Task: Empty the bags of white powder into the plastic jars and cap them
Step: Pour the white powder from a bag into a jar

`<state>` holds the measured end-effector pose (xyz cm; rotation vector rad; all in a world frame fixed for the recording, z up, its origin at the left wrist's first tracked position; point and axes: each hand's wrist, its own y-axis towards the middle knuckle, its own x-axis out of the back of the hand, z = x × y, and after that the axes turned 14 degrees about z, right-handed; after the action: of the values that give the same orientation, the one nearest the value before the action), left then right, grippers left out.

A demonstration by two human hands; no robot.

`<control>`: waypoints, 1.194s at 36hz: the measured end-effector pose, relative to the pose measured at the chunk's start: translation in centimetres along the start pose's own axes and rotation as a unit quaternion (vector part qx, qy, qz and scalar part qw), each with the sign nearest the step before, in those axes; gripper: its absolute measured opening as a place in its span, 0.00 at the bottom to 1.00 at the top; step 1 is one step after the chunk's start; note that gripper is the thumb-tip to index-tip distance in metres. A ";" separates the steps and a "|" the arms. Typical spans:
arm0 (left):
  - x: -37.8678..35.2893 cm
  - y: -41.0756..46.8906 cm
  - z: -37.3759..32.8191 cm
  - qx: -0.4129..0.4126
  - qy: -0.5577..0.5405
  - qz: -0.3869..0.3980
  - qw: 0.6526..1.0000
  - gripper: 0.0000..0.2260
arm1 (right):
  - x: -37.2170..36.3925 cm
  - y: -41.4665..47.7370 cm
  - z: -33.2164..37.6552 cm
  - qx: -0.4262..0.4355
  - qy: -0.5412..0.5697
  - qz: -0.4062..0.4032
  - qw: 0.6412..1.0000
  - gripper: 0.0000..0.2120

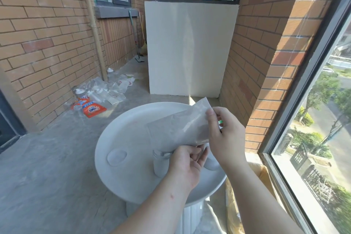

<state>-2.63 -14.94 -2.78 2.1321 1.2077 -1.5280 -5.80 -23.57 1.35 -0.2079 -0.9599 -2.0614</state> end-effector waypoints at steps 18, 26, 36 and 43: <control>0.1 0.2 -0.1 -0.002 -0.014 -0.013 1.000 0.18 | 0.2 0.2 1.0 0.002 0.020 0.002 1.000 0.10; 0.1 0.2 -0.2 -0.005 -0.011 -0.019 1.000 0.17 | 0.7 0.3 1.2 -0.022 0.057 0.010 0.998 0.08; 0.1 0.2 -0.1 -0.005 -0.008 -0.019 1.000 0.19 | 0.8 0.3 1.4 -0.022 0.056 0.025 0.998 0.09; 0.2 0.3 -0.1 -0.008 -0.013 -0.020 1.000 0.21 | 0.8 0.4 1.5 -0.020 0.042 0.021 0.999 0.09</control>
<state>-2.35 -14.94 -2.96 2.0835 1.2574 -1.5519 -6.33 -23.14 2.96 -0.1601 -0.8575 -2.0362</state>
